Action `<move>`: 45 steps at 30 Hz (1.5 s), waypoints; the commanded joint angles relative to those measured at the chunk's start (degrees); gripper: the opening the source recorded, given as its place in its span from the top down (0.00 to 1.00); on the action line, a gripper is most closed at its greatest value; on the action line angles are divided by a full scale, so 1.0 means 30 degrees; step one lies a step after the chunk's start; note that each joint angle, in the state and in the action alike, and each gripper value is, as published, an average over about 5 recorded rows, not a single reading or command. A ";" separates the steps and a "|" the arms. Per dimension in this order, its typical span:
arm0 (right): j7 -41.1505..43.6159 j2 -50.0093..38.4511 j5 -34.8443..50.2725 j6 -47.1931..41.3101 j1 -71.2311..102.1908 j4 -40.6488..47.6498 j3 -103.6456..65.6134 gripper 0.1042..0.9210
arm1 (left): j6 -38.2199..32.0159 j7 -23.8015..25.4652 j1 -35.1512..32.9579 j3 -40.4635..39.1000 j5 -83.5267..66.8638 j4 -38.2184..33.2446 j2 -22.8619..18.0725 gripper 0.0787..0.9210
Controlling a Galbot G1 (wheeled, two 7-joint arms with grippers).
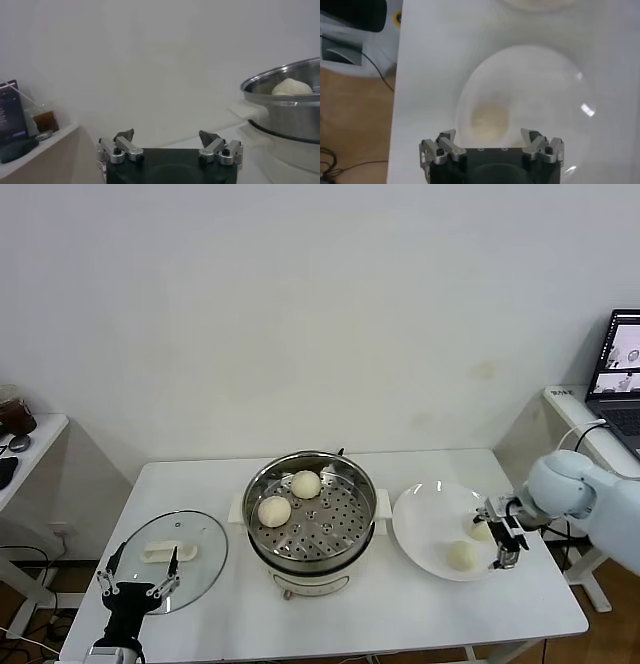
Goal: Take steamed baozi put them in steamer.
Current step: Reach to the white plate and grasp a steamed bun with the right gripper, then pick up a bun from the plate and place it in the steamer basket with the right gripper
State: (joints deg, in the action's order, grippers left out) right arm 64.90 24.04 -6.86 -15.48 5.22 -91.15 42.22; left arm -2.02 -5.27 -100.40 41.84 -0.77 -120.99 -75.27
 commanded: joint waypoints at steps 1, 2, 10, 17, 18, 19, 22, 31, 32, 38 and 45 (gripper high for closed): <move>-0.0512 0.1200 -0.1091 0.0705 0.2415 0.2211 -0.1840 0.12 | -0.0033 -0.0005 -0.0271 0.0038 0.0097 -0.0139 -0.0113 0.12; -0.0525 0.1409 -0.1108 0.0724 0.2400 0.2401 -0.1817 0.12 | -0.0050 -0.0006 -0.0315 0.0045 0.0123 -0.0154 -0.0150 0.12; -0.0578 0.3047 -0.1441 0.1106 0.2357 0.3899 -0.1690 0.12 | -0.0105 -0.0036 -0.0413 0.0173 0.0217 -0.0100 -0.0304 0.12; -0.0482 0.4270 -0.1530 0.1027 0.2198 0.4738 -0.1485 0.12 | -0.0074 -0.0052 -0.0227 0.0213 0.0267 0.0102 -0.0306 0.12; -0.0411 0.4376 -0.1551 0.0963 0.2186 0.4786 -0.1437 0.12 | -0.0078 -0.0061 -0.0196 0.0226 0.0297 0.0143 -0.0304 0.12; -0.0320 0.4474 -0.1584 0.0855 0.2177 0.4819 -0.1390 0.12 | -0.0083 -0.0070 -0.0163 0.0243 0.0324 0.0186 -0.0303 0.12; -0.0092 0.4642 -0.1718 0.0540 0.2092 0.4886 -0.1259 0.15 | -0.0095 -0.0091 -0.0105 0.0296 0.0368 0.0287 -0.0298 0.12; 0.0608 0.4491 -0.2129 0.0176 0.1675 0.4881 -0.0942 0.40 | -0.0078 -0.0107 0.0070 0.0325 0.0272 0.0476 -0.0258 0.12; 0.0649 0.4463 -0.2162 0.0165 0.1654 0.4887 -0.0945 0.43 | -0.0069 -0.0111 0.0092 0.0336 0.0252 0.0485 -0.0257 0.12; 0.0865 0.4253 -0.1844 0.0216 0.1018 0.4725 -0.0931 0.59 | -0.0024 -0.0115 0.0210 0.0445 0.0133 0.0532 -0.0185 0.12; 0.2519 0.3473 -0.0166 0.0797 -0.2635 0.4250 0.0174 0.62 | -0.0030 -0.0107 0.0197 0.0463 0.0079 0.0526 -0.0109 0.12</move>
State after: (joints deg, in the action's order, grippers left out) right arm 68.32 35.61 -11.06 -13.99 6.37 -77.92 40.44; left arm -2.10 -5.61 -99.79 43.23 -0.53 -119.36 -75.59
